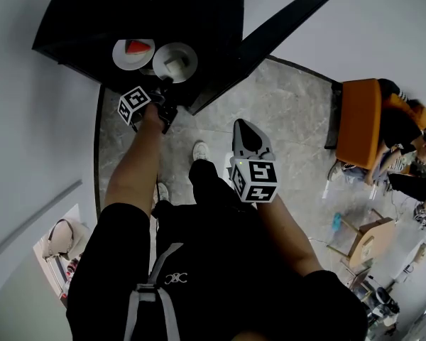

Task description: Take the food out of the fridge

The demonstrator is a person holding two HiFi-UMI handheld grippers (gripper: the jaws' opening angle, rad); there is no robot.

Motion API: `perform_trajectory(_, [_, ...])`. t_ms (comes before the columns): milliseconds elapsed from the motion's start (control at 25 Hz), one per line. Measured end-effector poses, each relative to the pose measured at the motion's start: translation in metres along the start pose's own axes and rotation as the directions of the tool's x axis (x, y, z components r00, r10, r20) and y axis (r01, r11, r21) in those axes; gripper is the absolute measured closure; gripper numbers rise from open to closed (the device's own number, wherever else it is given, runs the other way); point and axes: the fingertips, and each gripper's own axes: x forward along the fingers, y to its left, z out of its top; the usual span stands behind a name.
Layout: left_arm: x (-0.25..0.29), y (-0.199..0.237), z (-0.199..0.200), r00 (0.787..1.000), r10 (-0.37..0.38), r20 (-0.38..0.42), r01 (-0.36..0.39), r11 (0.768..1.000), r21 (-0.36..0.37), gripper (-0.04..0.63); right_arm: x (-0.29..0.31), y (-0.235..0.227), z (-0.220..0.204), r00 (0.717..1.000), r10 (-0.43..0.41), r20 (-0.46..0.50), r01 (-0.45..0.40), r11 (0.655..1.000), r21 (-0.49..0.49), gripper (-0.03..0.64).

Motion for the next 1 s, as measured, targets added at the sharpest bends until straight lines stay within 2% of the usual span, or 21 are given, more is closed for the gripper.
perform_trajectory(120, [0.0,-0.003,0.003,1.0,-0.023,0.01,0.024,0.999,-0.042,0.581,0.003,-0.004,-0.001,1.0,-0.002,-0.005,0.002,1.0,0.003,0.623])
perform_trajectory(360, [-0.008,-0.017,0.002,0.995,-0.097,0.014,0.098,0.994,-0.05,0.591,0.005,0.0,0.0,1.0,0.01,-0.008,-0.01,1.0,0.012,0.623])
perform_trajectory(640, [-0.036,-0.037,-0.007,0.976,-0.216,0.04,0.218,0.973,-0.07,0.591,0.002,0.016,0.007,0.999,0.048,0.018,-0.048,0.999,0.016,0.623])
perform_trajectory(840, [-0.082,-0.042,-0.023,0.974,-0.221,0.056,0.225,0.97,-0.091,0.591,0.002,0.034,0.015,0.996,0.085,0.034,-0.085,0.996,0.004,0.623])
perform_trajectory(1000, [-0.13,-0.053,-0.028,0.977,-0.198,0.074,0.204,0.975,-0.087,0.591,0.007,0.062,0.026,0.987,0.155,0.05,-0.156,0.988,0.014,0.623])
